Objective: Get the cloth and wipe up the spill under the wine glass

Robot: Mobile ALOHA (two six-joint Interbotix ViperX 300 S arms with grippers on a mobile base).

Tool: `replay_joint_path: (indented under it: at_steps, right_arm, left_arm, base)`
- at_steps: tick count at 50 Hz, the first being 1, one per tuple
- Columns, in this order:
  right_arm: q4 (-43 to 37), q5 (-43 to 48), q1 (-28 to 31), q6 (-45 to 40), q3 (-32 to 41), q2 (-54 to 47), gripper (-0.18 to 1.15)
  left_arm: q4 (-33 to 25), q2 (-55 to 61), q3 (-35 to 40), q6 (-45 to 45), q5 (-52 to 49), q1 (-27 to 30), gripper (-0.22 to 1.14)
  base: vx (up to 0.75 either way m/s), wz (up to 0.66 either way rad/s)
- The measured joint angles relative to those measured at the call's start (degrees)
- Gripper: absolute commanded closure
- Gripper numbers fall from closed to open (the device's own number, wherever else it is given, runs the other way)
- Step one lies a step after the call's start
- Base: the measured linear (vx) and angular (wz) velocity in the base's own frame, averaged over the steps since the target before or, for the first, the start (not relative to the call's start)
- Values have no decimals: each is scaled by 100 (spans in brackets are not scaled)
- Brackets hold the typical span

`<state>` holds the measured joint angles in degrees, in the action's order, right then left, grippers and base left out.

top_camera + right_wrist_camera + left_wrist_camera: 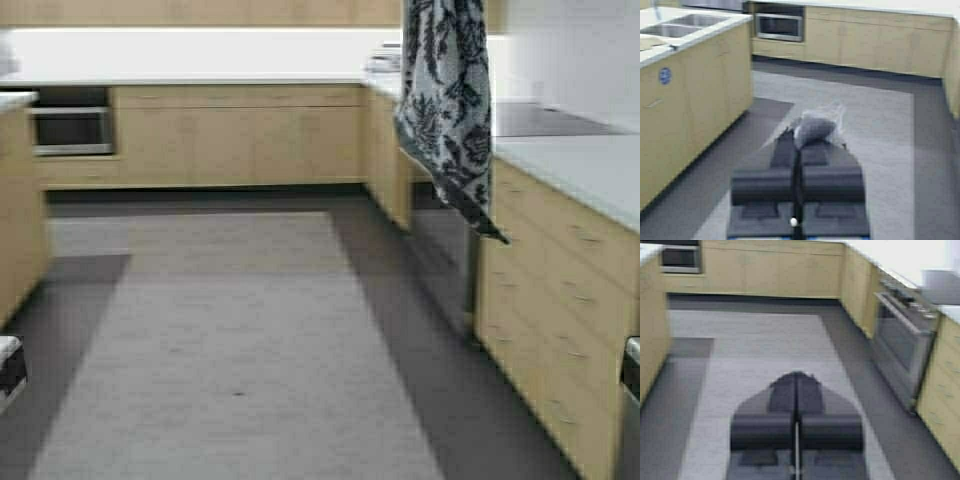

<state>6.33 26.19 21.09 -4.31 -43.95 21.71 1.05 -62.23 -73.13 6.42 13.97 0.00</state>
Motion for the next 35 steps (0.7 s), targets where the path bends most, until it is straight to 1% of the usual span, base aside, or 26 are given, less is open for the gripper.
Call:
replay_joint_path:
  at_steps: [24, 35]
  right_arm:
    - [0, 0, 9, 18, -62, 0, 90]
    - [-9, 0, 9, 18, -62, 0, 90]
  left_arm:
    - [0, -26, 0, 53, 0, 9, 89]
    - [-9, -26, 0, 35, 0, 9, 89]
  base:
    - [4, 55]
    - [6, 42]
